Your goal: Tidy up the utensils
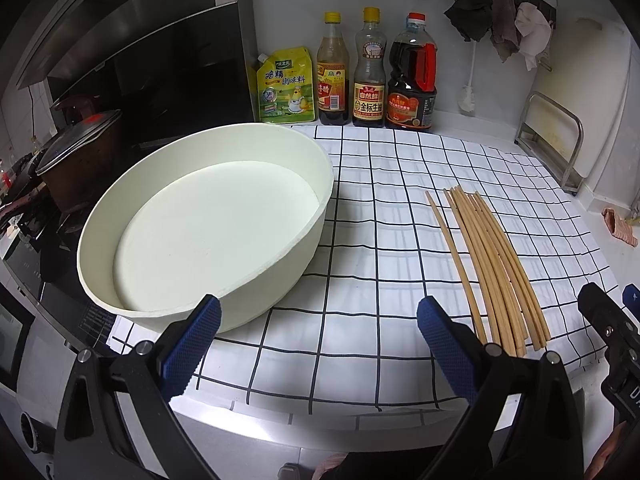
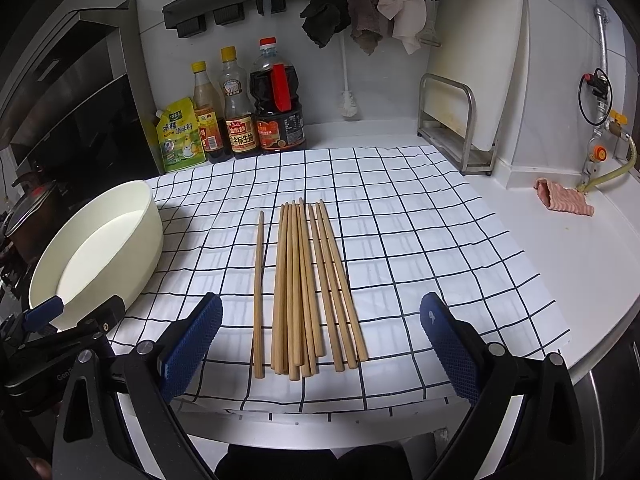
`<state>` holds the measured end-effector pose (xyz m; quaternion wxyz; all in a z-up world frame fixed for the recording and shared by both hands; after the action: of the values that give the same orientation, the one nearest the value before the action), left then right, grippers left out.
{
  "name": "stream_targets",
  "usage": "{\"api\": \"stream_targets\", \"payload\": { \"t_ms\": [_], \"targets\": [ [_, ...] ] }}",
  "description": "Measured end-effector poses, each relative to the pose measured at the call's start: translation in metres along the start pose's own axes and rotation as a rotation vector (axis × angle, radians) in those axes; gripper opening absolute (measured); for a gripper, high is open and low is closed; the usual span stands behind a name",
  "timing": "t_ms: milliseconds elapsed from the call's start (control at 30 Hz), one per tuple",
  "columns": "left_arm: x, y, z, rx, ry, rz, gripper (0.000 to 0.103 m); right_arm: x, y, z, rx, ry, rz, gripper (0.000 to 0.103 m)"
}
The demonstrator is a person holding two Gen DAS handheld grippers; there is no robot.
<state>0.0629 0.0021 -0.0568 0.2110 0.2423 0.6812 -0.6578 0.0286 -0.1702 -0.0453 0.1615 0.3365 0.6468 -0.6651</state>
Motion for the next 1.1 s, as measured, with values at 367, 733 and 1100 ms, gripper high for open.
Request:
{"api": "stream_targets", "payload": {
  "t_ms": [367, 733, 1100],
  "targets": [
    [0.002, 0.0, -0.001, 0.004, 0.001, -0.002, 0.097, 0.001, 0.0, -0.002, -0.001, 0.0, 0.0, 0.095],
    [0.006, 0.003, 0.006, 0.005, -0.001, -0.018, 0.097, 0.002, 0.002, 0.004, -0.011, 0.009, -0.015, 0.095],
    [0.009, 0.015, 0.05, 0.092, 0.022, -0.078, 0.097, -0.002, 0.025, 0.049, 0.019, 0.018, -0.092, 0.095]
  ]
}}
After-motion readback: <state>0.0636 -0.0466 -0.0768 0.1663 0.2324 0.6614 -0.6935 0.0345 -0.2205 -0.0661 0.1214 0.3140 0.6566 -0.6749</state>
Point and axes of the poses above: each gripper's, at about its wrist camera, not at the fingertips, and y roughly the way its jaws point, z to its right, x to its underside, the point moved 10 cm from there along y, roughly the way its jaws point, and after that the axes turned 7 degrees about -z, right-handed, at the moved point
